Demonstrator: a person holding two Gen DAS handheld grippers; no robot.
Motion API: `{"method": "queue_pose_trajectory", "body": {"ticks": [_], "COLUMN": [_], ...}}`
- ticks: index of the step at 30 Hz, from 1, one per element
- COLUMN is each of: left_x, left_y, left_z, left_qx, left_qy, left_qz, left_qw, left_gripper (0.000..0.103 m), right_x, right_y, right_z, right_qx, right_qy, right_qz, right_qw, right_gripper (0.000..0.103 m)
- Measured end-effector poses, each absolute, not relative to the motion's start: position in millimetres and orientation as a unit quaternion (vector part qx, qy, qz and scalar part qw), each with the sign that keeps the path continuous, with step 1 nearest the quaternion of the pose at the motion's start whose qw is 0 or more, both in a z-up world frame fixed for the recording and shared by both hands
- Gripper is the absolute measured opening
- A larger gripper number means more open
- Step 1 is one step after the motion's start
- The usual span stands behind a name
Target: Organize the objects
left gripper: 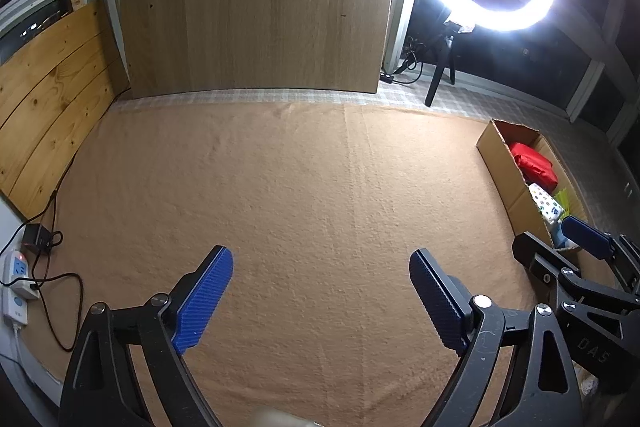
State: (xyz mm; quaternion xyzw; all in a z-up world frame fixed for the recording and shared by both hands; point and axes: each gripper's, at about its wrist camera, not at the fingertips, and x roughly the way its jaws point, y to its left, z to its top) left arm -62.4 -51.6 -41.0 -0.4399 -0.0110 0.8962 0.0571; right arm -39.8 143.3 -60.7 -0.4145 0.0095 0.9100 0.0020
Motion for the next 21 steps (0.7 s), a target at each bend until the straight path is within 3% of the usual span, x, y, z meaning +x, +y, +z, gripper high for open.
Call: {"method": "queue_pose_trajectory", "body": {"ticks": [21], "left_x": [-74.3], "left_y": [-48.9], "left_z": [-43.7], "left_qx": [-0.442], "left_qy": [-0.006], "left_qz": [0.895], "left_qw": [0.063], "left_gripper": [0.093], "right_x": [-48.9], "right_y": [147.2], "right_z": [-66.6], "right_qx": [-0.423], "right_qy": [0.011], "right_qz": [0.906], "right_qw": [0.004], "right_gripper": [0.073]}}
